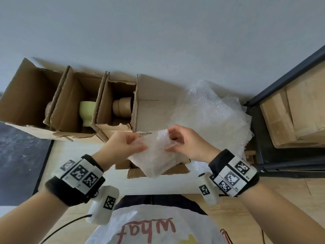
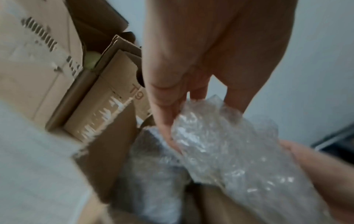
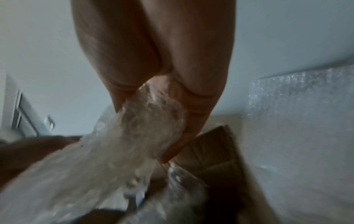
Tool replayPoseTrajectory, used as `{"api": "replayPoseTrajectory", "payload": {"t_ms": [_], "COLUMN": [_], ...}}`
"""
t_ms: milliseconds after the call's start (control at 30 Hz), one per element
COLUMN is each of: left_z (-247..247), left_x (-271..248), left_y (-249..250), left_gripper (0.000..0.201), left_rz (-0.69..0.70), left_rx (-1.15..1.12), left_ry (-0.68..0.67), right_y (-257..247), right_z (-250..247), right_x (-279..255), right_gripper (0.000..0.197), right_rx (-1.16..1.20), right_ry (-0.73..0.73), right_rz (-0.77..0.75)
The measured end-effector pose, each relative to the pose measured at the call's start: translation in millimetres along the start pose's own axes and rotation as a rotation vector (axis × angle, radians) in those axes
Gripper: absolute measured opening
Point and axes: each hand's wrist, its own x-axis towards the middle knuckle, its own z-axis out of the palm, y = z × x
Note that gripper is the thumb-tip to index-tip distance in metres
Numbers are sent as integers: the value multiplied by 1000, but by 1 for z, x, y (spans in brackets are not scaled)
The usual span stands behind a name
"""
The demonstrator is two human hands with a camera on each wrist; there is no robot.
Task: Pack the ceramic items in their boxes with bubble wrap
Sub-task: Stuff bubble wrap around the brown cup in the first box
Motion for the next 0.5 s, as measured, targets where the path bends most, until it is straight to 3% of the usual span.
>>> {"api": "replayPoseTrajectory", "payload": {"t_ms": [167, 300, 367, 433, 500], "left_z": [19, 26, 25, 21, 16], "left_x": [18, 27, 25, 22, 17], "left_y": [-24, -23, -21, -22, -24], "left_gripper": [20, 11, 28, 48, 40], "left_rz": [136, 214, 378, 655, 941], "left_rx": [303, 594, 858, 1065, 1204], "left_ry": [-4, 139, 191, 141, 26], "right_y": [22, 30, 31, 30, 29], "right_z": [6, 15, 18, 21, 21], "right_x": [-2, 4, 7, 8, 8], "right_gripper": [16, 12, 10, 15, 21], "right_rx": [-500, -885, -1024, -1126, -1153], "right_ry": [70, 192, 223, 279, 328], "right_rz": [50, -47, -69, -78, -101]}}
